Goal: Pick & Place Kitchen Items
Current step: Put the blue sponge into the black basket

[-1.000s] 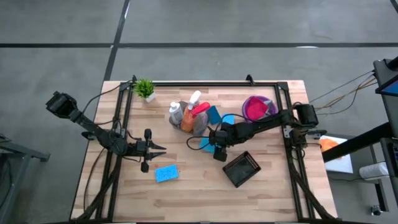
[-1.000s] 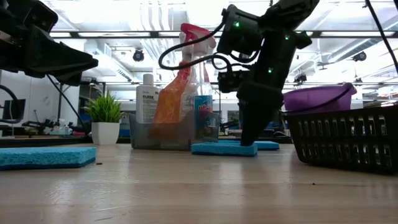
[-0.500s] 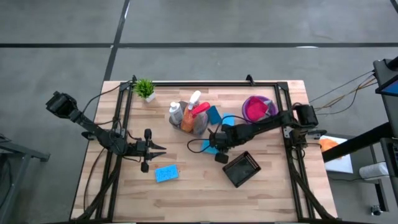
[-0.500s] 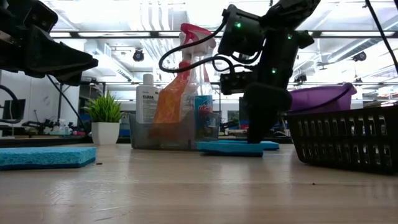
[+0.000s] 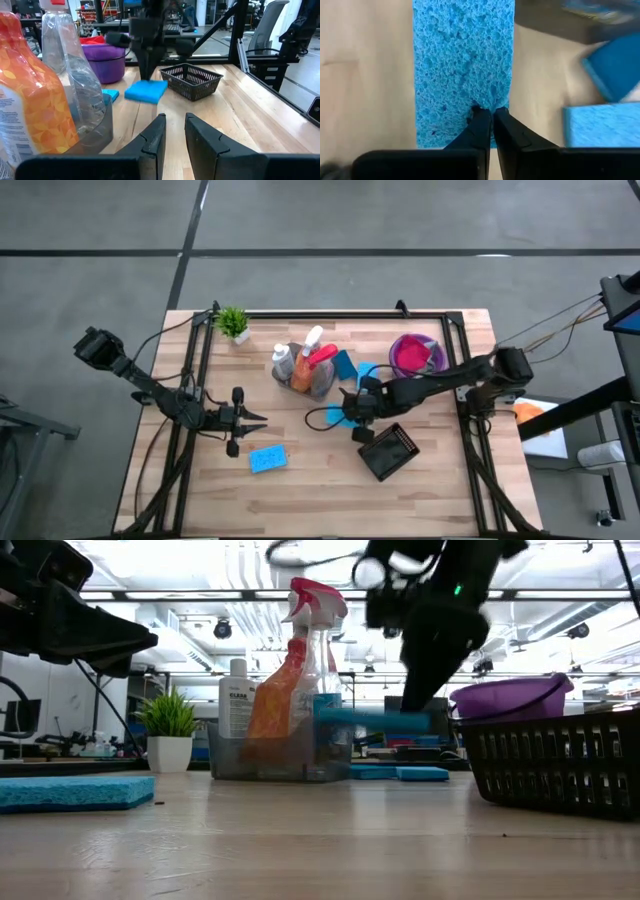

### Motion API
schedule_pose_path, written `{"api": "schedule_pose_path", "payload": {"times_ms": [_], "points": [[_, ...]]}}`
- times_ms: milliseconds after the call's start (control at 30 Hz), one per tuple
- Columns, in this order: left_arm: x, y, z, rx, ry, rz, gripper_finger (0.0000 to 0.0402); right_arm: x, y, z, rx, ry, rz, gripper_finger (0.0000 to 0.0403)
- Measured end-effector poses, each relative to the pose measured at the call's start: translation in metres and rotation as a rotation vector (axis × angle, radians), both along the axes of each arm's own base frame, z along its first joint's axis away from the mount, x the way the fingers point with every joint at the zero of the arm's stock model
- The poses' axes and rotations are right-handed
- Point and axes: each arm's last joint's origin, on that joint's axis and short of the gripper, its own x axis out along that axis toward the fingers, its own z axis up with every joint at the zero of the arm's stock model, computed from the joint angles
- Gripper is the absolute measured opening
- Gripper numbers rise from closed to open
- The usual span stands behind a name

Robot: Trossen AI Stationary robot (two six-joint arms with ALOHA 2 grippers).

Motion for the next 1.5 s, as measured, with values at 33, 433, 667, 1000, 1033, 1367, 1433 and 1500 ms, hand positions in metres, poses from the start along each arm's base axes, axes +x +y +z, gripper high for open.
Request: {"api": "schedule_pose_path", "payload": {"times_ms": [33, 433, 667, 1000, 1033, 1367, 1433, 1500], "points": [[0.000, 0.000, 0.000, -0.001, -0.001, 0.000, 0.0077, -0.003, 0.001, 0.007, -0.007, 0.011, 0.012, 0.0018], [0.000, 0.000, 0.000, -0.003, -0.001, 0.000, 0.0077, -0.060, 0.033, 0.070, -0.009, 0.128, 0.198, 0.0018], [0.000, 0.000, 0.000, -0.009, -0.001, 0.001, 0.0077, -0.086, 0.059, 0.073, 0.038, 0.129, 0.300, 0.0018], [0.000, 0.000, 0.000, -0.019, -0.002, 0.002, 0.0077, -0.092, 0.070, 0.030, -0.005, 0.278, 0.290, 0.0018], [0.000, 0.000, 0.000, -0.019, -0.003, 0.002, 0.0077, -0.091, 0.071, 0.025, -0.014, 0.296, 0.302, 0.0018], [0.000, 0.000, 0.000, -0.020, -0.004, 0.002, 0.0077, -0.081, 0.078, -0.005, -0.093, 0.413, 0.468, 0.0018], [0.000, 0.000, 0.000, -0.020, -0.004, 0.002, 0.0077, -0.080, 0.078, -0.009, -0.114, 0.424, 0.489, 0.0018], [0.000, 0.000, 0.000, -0.020, -0.004, 0.002, 0.0077, -0.078, 0.079, -0.012, -0.131, 0.432, 0.500, 0.0018]]}}
